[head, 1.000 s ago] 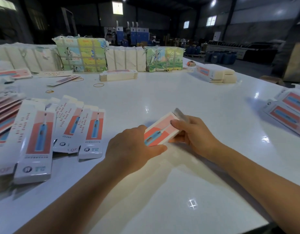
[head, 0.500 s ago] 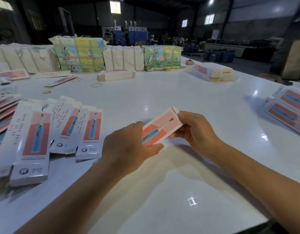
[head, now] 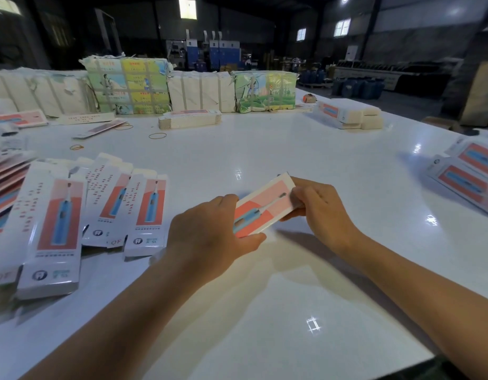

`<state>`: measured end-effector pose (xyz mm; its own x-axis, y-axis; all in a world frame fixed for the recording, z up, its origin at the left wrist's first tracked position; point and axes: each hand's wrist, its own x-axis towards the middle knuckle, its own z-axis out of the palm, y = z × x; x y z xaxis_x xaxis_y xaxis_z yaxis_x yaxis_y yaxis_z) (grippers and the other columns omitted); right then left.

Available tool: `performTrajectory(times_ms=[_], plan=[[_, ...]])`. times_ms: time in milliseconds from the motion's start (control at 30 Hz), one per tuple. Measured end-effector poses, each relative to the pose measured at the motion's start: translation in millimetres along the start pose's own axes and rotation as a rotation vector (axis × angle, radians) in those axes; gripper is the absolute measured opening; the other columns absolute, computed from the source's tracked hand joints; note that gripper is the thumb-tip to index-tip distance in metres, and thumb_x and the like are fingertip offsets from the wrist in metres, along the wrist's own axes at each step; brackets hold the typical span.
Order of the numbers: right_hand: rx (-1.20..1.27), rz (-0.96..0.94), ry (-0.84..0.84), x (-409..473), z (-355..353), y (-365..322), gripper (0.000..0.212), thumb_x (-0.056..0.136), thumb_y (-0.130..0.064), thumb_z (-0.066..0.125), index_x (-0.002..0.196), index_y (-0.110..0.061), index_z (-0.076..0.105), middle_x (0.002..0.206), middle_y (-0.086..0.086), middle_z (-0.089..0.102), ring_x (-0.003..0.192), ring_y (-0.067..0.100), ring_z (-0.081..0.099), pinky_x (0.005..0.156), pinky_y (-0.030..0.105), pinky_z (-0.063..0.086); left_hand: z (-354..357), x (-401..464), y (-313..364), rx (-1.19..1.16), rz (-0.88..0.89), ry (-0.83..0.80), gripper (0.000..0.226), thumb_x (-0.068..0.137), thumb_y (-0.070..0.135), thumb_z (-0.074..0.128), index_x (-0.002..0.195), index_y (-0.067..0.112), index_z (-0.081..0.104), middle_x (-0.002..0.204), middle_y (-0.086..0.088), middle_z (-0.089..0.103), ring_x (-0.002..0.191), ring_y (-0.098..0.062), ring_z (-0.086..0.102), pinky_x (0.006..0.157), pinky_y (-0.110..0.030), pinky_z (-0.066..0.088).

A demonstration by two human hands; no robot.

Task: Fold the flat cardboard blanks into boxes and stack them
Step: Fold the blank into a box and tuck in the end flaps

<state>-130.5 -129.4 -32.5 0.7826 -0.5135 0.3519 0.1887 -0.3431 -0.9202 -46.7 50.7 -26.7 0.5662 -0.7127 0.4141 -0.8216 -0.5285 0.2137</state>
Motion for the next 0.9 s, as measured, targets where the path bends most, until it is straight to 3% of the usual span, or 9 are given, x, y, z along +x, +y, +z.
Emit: performTrajectory(times_ms=[200,300,433,500,567,667,800,833,900], plan=[[-0.388,-0.196,0.022,-8,3,-2,0.023,0.097,-0.018,0.044,0.083,-0.018,0.062,0.071,-0.003,0.066,0.067,0.016,0.062,0.066,0.030,0.052,-1,0,-1,-0.038,-0.024,-0.032,0.063,0.072,0.071,0.053,0.121,0.033,0.045,0.109,0.016,0.059,0.081,-0.008,0.056,0.060,-0.013,0.042],[-0.493,-0.275,-0.039,-10,2,-4,0.024,0.096,-0.025,0.043,0.078,-0.038,0.054,0.068,-0.016,0.064,0.067,0.011,0.060,0.061,0.016,0.045,-1,-1,0,-0.019,-0.028,-0.022,0.061,0.072,0.071,0.054,0.119,0.033,0.046,0.107,0.016,0.059,0.078,-0.008,0.054,0.057,-0.012,0.039],[-0.545,-0.287,-0.084,-10,0,-3,0.022,0.095,-0.023,0.046,0.079,-0.037,0.052,0.067,-0.022,0.062,0.066,0.007,0.060,0.058,0.009,0.040,1,-1,0,0.033,-0.013,-0.011,0.061,0.072,0.073,0.052,0.117,0.033,0.047,0.103,0.017,0.059,0.073,-0.009,0.051,0.051,-0.008,0.029],[-0.492,-0.238,-0.104,-12,4,-1,0.012,0.089,-0.031,0.050,0.099,-0.034,0.055,0.080,-0.024,0.063,0.073,0.001,0.061,0.064,0.008,0.042,1,-1,0,0.015,-0.010,0.023,0.067,0.069,0.076,0.045,0.119,0.032,0.048,0.096,0.018,0.056,0.070,-0.008,0.050,0.049,-0.007,0.027],[-0.438,-0.190,-0.141,-13,10,-1,0.035,0.084,-0.038,0.053,0.118,-0.035,0.047,0.098,-0.026,0.060,0.090,-0.003,0.058,0.075,0.010,0.044,0,-1,0,0.022,-0.008,0.068,0.074,0.063,0.076,0.037,0.118,0.029,0.052,0.092,0.017,0.055,0.067,-0.008,0.049,0.047,-0.007,0.025],[-0.320,-0.139,-0.262,-13,11,0,0.046,0.091,-0.025,0.059,0.126,-0.042,0.035,0.114,-0.021,0.057,0.108,0.005,0.056,0.090,0.026,0.049,-2,-1,-5,0.057,0.008,0.066,0.065,0.067,0.070,0.052,0.113,0.024,0.056,0.097,0.007,0.066,0.064,-0.009,0.048,0.047,-0.008,0.024],[-0.306,-0.127,-0.345,-8,4,-2,0.076,0.090,-0.024,0.055,0.147,-0.038,0.007,0.132,-0.041,0.032,0.127,0.012,0.045,0.102,0.030,0.044,-10,4,-13,0.120,0.021,0.051,0.055,0.074,0.066,0.058,0.112,0.026,0.052,0.102,0.009,0.066,0.065,-0.008,0.046,0.046,-0.008,0.020],[-0.312,-0.197,-0.322,-8,4,-4,0.079,0.088,-0.034,0.055,0.147,-0.036,0.004,0.141,-0.035,0.026,0.131,0.010,0.040,0.104,0.030,0.042,-12,5,-15,0.117,0.027,0.052,0.055,0.074,0.069,0.055,0.112,0.029,0.049,0.100,0.010,0.064,0.064,-0.008,0.046,0.046,-0.008,0.020],[-0.423,-0.406,-0.283,-10,3,-8,0.079,0.088,-0.050,0.050,0.149,-0.022,0.008,0.157,-0.007,0.016,0.139,0.014,0.030,0.110,0.033,0.036,-16,6,-20,0.061,0.049,0.001,0.052,0.072,0.077,0.044,0.107,0.037,0.043,0.089,0.015,0.058,0.058,-0.005,0.045,0.047,-0.008,0.022]])
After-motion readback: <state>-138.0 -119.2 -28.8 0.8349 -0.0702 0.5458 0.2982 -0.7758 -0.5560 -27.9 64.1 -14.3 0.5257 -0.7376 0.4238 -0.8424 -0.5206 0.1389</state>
